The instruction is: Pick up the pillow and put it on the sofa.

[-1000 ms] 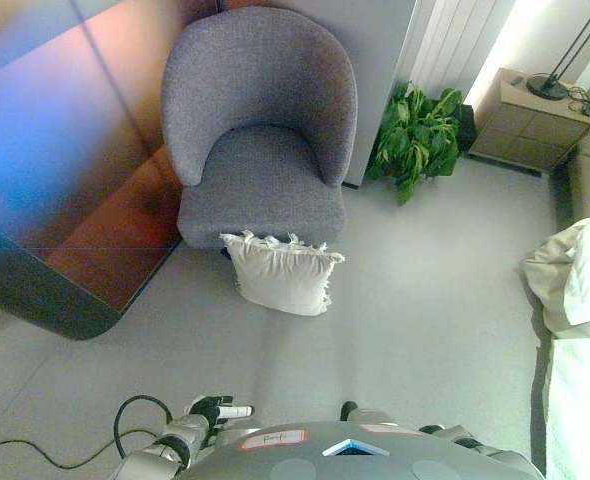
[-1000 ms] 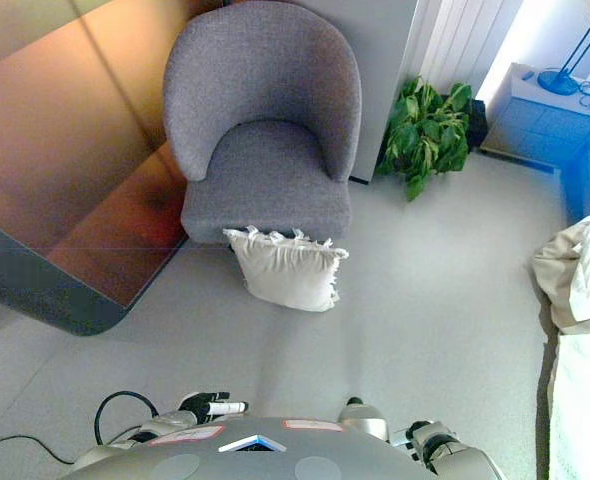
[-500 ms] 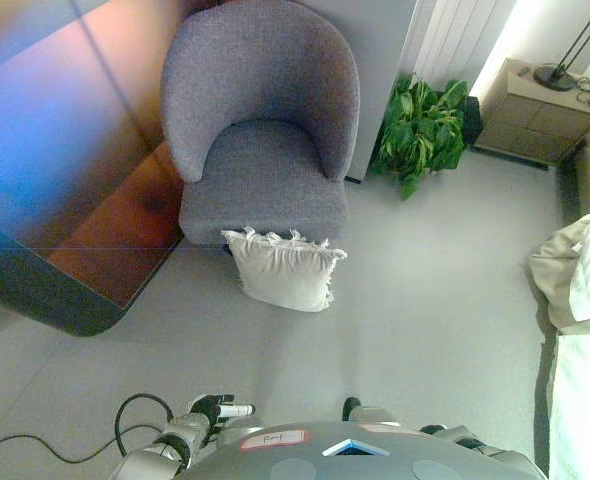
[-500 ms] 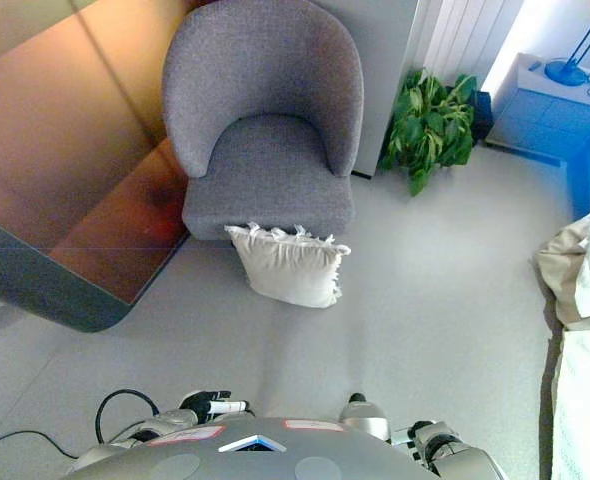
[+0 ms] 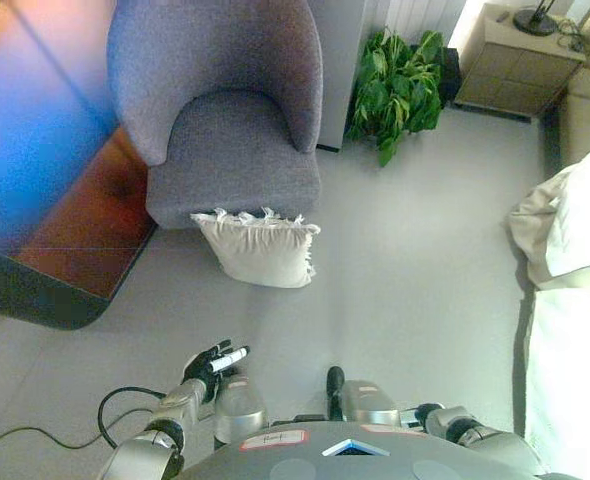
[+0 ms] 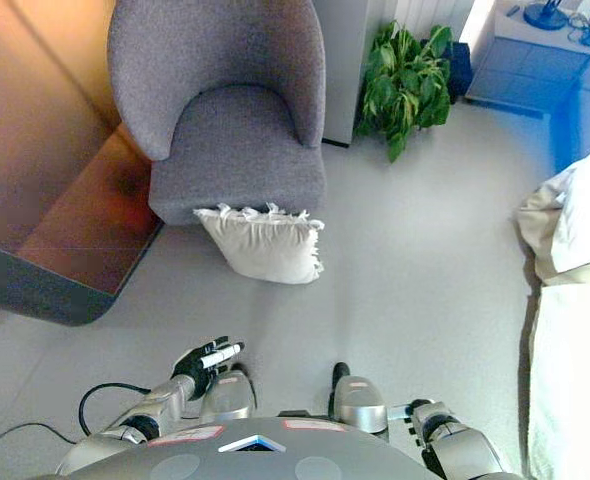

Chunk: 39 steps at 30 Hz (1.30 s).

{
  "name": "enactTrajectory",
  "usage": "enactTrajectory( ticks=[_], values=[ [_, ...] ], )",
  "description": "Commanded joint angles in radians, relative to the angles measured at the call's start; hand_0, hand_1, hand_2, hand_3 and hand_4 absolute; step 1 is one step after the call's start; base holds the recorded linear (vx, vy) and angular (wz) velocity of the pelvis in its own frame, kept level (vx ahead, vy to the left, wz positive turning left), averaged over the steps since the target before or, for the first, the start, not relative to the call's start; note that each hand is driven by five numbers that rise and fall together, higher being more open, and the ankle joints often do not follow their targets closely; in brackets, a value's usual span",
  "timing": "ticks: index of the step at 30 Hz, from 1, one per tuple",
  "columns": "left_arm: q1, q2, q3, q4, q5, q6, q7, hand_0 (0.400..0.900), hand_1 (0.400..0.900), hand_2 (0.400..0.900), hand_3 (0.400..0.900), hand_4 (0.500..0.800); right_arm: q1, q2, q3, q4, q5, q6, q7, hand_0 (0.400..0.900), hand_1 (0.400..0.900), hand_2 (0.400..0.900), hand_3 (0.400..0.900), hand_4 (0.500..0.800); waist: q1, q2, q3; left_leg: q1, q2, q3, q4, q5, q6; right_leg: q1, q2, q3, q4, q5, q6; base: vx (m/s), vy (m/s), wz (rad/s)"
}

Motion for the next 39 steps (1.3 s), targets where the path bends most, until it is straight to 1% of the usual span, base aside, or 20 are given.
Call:
enactTrajectory(
  ticks=[1, 4, 7, 9, 10, 11, 13, 15, 17, 18, 20, 21, 23, 26, 29, 32, 33, 35, 37, 39],
  values=[
    [0.045, -0.018, -0.003, -0.057, -0.033, -0.033, -0.089, 0.900, 0.900, 0.900, 0.900, 0.800, 0.027, -0.050, -0.016, 0.006, -0.045, -0.040, 0.046, 0.900, 0.900, 0.900, 0.900, 0.800, 0.063, 0.046, 0.017, -0.166, 0.045, -0.063, -0.084, 0.314, 0.000, 0.213, 0.008, 0.035, 0.106, -0.158, 0.059, 0.48, 0.210, -0.46],
    [0.060, -0.025, -0.006, -0.064, -0.047, -0.043, -0.104, 0.900, 0.900, 0.900, 0.900, 0.800, 0.029, -0.050, -0.014, 0.009, -0.068, -0.067, 0.060, 0.900, 0.900, 0.900, 0.900, 0.800, 0.080, 0.061, 0.007, -0.194, 0.054, -0.059, -0.088, 0.323, -0.007, 0.263, -0.017, 0.038, 0.134, -0.228, 0.075, 0.51, 0.289, -0.42],
    [0.065, -0.023, -0.035, -0.061, 0.008, -0.055, -0.126, 0.900, 0.900, 0.900, 0.900, 0.800, 0.013, -0.039, -0.017, 0.013, -0.058, -0.079, 0.067, 0.900, 0.900, 0.900, 0.900, 0.800, 0.104, 0.072, -0.011, -0.225, 0.069, -0.018, -0.026, 0.320, -0.009, 0.328, -0.078, 0.037, 0.187, -0.309, 0.122, 0.57, 0.468, -0.37],
    [0.060, -0.019, -0.049, -0.066, 0.019, -0.053, -0.104, 0.900, 0.900, 0.900, 0.900, 0.800, 0.007, -0.032, -0.036, 0.011, -0.061, -0.092, 0.057, 0.900, 0.900, 0.900, 0.900, 0.800, 0.106, 0.061, -0.025, -0.244, 0.080, 0.053, -0.002, 0.229, 0.018, 0.345, -0.124, 0.024, 0.243, -0.311, 0.153, 0.55, 0.546, -0.10],
    [0.052, -0.011, -0.041, -0.075, -0.057, -0.052, -0.126, 0.900, 0.900, 0.900, 0.900, 0.800, 0.006, -0.031, -0.050, -0.006, -0.032, -0.087, 0.043, 0.900, 0.900, 0.900, 0.900, 0.800, 0.112, 0.056, -0.035, -0.259, 0.072, 0.039, 0.123, 0.225, 0.021, 0.340, -0.154, 0.009, 0.286, -0.302, 0.167, 0.51, 0.485, 0.00],
    [0.048, -0.002, -0.039, -0.083, -0.051, -0.053, -0.114, 0.900, 0.900, 0.900, 0.900, 0.800, 0.012, -0.034, -0.061, -0.019, -0.018, -0.092, 0.028, 0.900, 0.900, 0.900, 0.900, 0.800, 0.110, 0.047, -0.037, -0.303, 0.067, 0.020, 0.220, 0.215, 0.021, 0.341, -0.175, -0.007, 0.320, -0.301, 0.169, 0.50, 0.456, 0.00],
    [0.014, 0.026, -0.050, -0.104, 0.035, -0.026, -0.149, 0.900, 0.900, 0.900, 0.900, 0.800, 0.024, -0.045, -0.094, -0.034, -0.060, -0.103, 0.014, 0.900, 0.900, 0.900, 0.900, 0.800, 0.111, 0.028, -0.052, -0.332, 0.063, 0.048, 0.283, 0.165, 0.058, 0.337, -0.231, -0.022, 0.377, -0.170, 0.168, 0.43, 0.358, 0.12],
    [-0.011, 0.059, -0.104, -0.111, 0.074, -0.022, -0.159, 0.900, 0.900, 0.900, 0.900, 0.800, 0.024, -0.054, -0.104, -0.033, -0.098, -0.139, 0.012, 0.900, 0.900, 0.900, 0.900, 0.800, 0.096, 0.007, -0.052, -0.292, 0.010, 0.050, 0.275, 0.096, 0.102, 0.255, -0.238, -0.014, 0.442, -0.043, 0.169, 0.37, 0.297, 0.19],
    [-0.039, 0.083, -0.127, -0.118, 0.076, 0.009, -0.167, 0.900, 0.900, 0.900, 0.900, 0.800, 0.002, -0.059, -0.089, -0.042, -0.117, -0.174, -0.015, 0.900, 0.900, 0.900, 0.900, 0.800, 0.085, 0.007, -0.040, -0.238, -0.014, 0.067, 0.234, 0.051, 0.127, 0.123, -0.233, -0.030, 0.456, 0.007, 0.160, 0.24, 0.196, 0.03],
    [-0.057, 0.091, -0.140, -0.119, 0.072, 0.022, -0.170, 0.900, 0.900, 0.900, 0.900, 0.800, -0.019, -0.061, -0.076, -0.046, -0.114, -0.195, -0.028, 0.900, 0.900, 0.900, 0.900, 0.800, 0.081, 0.009, -0.030, -0.215, -0.023, 0.070, 0.216, 0.044, 0.130, 0.062, -0.230, -0.047, 0.437, -0.001, 0.150, 0.08, 0.064, 0.01],
    [-0.109, 0.106, -0.168, -0.122, 0.050, 0.012, -0.160, 0.900, 0.900, 0.900, 0.900, 0.800, -0.098, -0.067, -0.035, -0.065, -0.118, -0.228, -0.072, 0.900, 0.900, 0.900, 0.900, 0.800, 0.067, 0.018, 0.010, -0.191, -0.037, 0.058, 0.192, 0.035, 0.125, -0.087, -0.221, -0.060, 0.354, -0.001, 0.131, -0.09, -0.078, 0.21],
    [-0.132, 0.109, -0.177, -0.124, 0.041, 0.005, -0.154, 0.900, 0.900, 0.900, 0.900, 0.800, -0.132, -0.072, -0.018, -0.072, -0.103, -0.236, -0.090, 0.900, 0.900, 0.900, 0.900, 0.800, 0.060, 0.020, 0.029, -0.195, -0.042, 0.049, 0.191, 0.030, 0.125, -0.157, -0.220, -0.051, 0.317, 0.035, 0.128, -0.17, -0.180, 0.48],
    [-0.186, 0.116, -0.190, -0.133, 0.031, 0.001, -0.130, 0.900, 0.900, 0.900, 0.900, 0.800, -0.206, -0.082, 0.010, -0.098, -0.068, -0.245, -0.103, 0.900, 0.900, 0.900, 0.900, 0.800, 0.034, 0.000, 0.080, -0.210, -0.069, 0.021, 0.206, -0.006, 0.122, -0.313, -0.259, -0.007, 0.222, 0.189, 0.154, -0.14, -0.263, 0.70],
    [-0.220, 0.119, -0.197, -0.127, 0.019, -0.007, -0.128, 0.900, 0.900, 0.900, 0.900, 0.800, -0.267, -0.088, 0.017, -0.117, -0.048, -0.247, -0.100, 0.900, 0.900, 0.900, 0.900, 0.800, 0.013, -0.020, 0.102, -0.227, -0.068, -0.016, 0.247, -0.073, 0.098, -0.377, -0.316, -0.007, 0.056, 0.289, 0.180, 0.18, -0.327, 0.65],
    [-0.200, 0.128, -0.198, -0.139, 0.025, 0.000, -0.135, 0.900, 0.900, 0.900, 0.900, 0.800, -0.296, -0.099, 0.013, -0.128, -0.052, -0.263, -0.100, 0.900, 0.900, 0.900, 0.900, 0.800, 0.023, -0.045, 0.111, -0.212, -0.027, -0.043, 0.309, -0.137, 0.080, -0.381, -0.345, -0.070, 0.049, 0.297, 0.195, 0.36, -0.386, 0.39],
    [-0.153, 0.135, -0.215, -0.151, 0.049, -0.018, -0.143, 0.900, 0.900, 0.900, 0.900, 0.800, -0.288, -0.117, 0.014, -0.141, -0.050, -0.277, -0.121, 0.900, 0.900, 0.900, 0.900, 0.800, 0.020, -0.048, 0.123, -0.224, 0.014, -0.112, 0.383, -0.164, 0.065, -0.356, -0.338, -0.023, 0.076, 0.267, 0.199, 0.38, -0.310, 0.50],
    [-0.135, 0.139, -0.213, -0.160, 0.040, -0.016, -0.134, 0.900, 0.900, 0.900, 0.900, 0.800, -0.280, -0.120, 0.017, -0.152, -0.046, -0.271, -0.125, 0.900, 0.900, 0.900, 0.900, 0.800, 0.025, -0.047, 0.125, -0.215, 0.023, -0.116, 0.373, -0.154, 0.061, -0.347, -0.337, -0.025, 0.102, 0.263, 0.205, 0.28, -0.225, 0.24],
    [-0.130, 0.156, -0.205, -0.174, 0.023, -0.013, -0.152, 0.900, 0.900, 0.900, 0.900, 0.800, -0.296, -0.130, 0.026, -0.156, -0.036, -0.284, -0.148, 0.900, 0.900, 0.900, 0.900, 0.800, 0.037, -0.042, 0.137, -0.200, 0.032, -0.116, 0.323, -0.124, 0.051, -0.331, -0.333, -0.043, 0.112, 0.257, 0.220, 0.13, -0.172, 0.14],
    [-0.169, 0.162, -0.236, -0.166, 0.052, -0.058, -0.169, 0.900, 0.900, 0.900, 0.900, 0.800, -0.412, -0.178, 0.035, -0.128, -0.010, -0.271, -0.142, 0.900, 0.900, 0.900, 0.900, 0.800, 0.055, -0.013, 0.170, -0.201, 0.030, -0.130, 0.225, -0.069, 0.038, -0.329, -0.317, -0.065, 0.101, 0.248, 0.225, -0.05, -0.098, 0.27],
    [-0.196, 0.165, -0.252, -0.160, 0.022, -0.067, -0.179, 0.900, 0.900, 0.900, 0.900, 0.800, -0.501, -0.229, 0.046, -0.109, 0.010, -0.261, -0.127, 0.900, 0.900, 0.900, 0.900, 0.800, 0.070, 0.009, 0.195, -0.217, 0.018, -0.147, 0.179, -0.034, 0.030, -0.353, -0.317, -0.082, 0.116, 0.236, 0.229, -0.09, -0.021, 0.22]
  ],
)
